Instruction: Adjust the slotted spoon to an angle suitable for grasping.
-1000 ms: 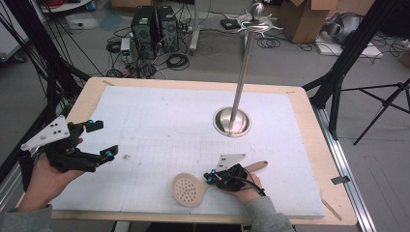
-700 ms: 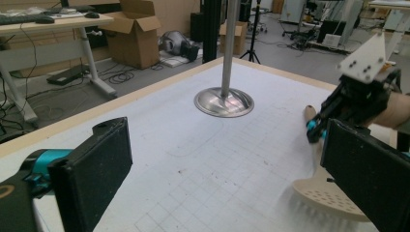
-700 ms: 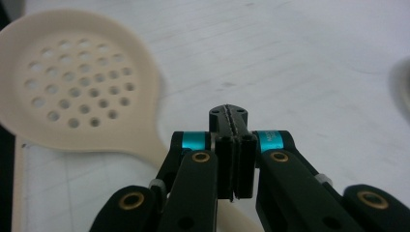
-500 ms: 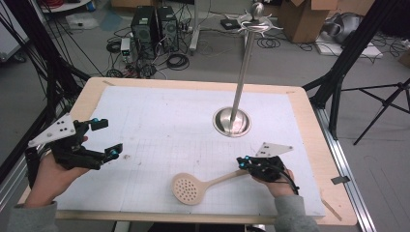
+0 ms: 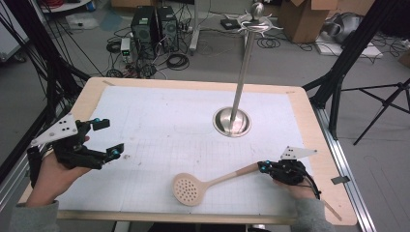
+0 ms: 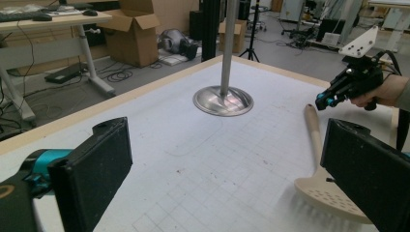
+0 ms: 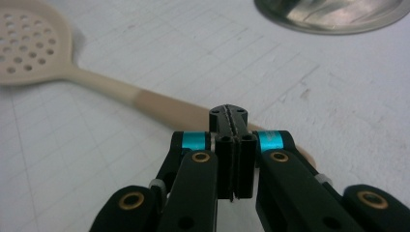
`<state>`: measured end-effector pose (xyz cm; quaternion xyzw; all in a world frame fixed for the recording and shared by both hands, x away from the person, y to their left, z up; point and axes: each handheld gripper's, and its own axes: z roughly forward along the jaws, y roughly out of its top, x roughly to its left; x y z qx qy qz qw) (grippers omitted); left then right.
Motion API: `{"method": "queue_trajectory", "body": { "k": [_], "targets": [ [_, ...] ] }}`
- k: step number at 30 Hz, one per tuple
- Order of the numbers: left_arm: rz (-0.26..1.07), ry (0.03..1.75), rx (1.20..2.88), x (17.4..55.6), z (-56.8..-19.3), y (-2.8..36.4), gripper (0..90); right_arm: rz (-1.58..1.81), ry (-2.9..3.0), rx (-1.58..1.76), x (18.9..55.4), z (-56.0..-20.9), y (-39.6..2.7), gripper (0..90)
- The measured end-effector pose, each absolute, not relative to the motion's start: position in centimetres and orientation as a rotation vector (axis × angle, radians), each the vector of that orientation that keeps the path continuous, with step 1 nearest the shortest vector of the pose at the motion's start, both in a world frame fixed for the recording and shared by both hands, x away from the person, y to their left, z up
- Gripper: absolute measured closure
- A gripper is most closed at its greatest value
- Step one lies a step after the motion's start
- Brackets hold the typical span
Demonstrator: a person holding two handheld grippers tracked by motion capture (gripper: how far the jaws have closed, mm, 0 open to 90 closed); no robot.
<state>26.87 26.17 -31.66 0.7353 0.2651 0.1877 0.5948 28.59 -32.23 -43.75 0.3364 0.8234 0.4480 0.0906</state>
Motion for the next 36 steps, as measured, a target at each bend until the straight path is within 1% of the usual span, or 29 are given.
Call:
{"method": "queue_trajectory", "body": {
  "k": [8, 17, 28, 36],
  "targets": [
    [0.433, 0.620, 1.714, 26.9, -31.8, 26.2, 4.7, 1.241, 2.517, 0.994, 28.8, -44.4, -32.0, 90.0],
    [0.447, 0.638, 1.721, 26.4, -32.0, 26.8, 4.7, 1.254, 2.502, 0.992, 30.1, -44.6, -31.2, 90.0],
    [0.483, 0.679, 1.712, 25.1, -32.1, 28.7, 4.7, 1.225, 2.530, 0.948, 32.7, -44.9, -27.5, 90.0],
    [0.506, 0.706, 1.704, 24.2, -32.1, 29.9, 4.7, 1.215, 2.539, 0.905, 33.9, -44.9, -25.2, 90.0]
  ]
}}
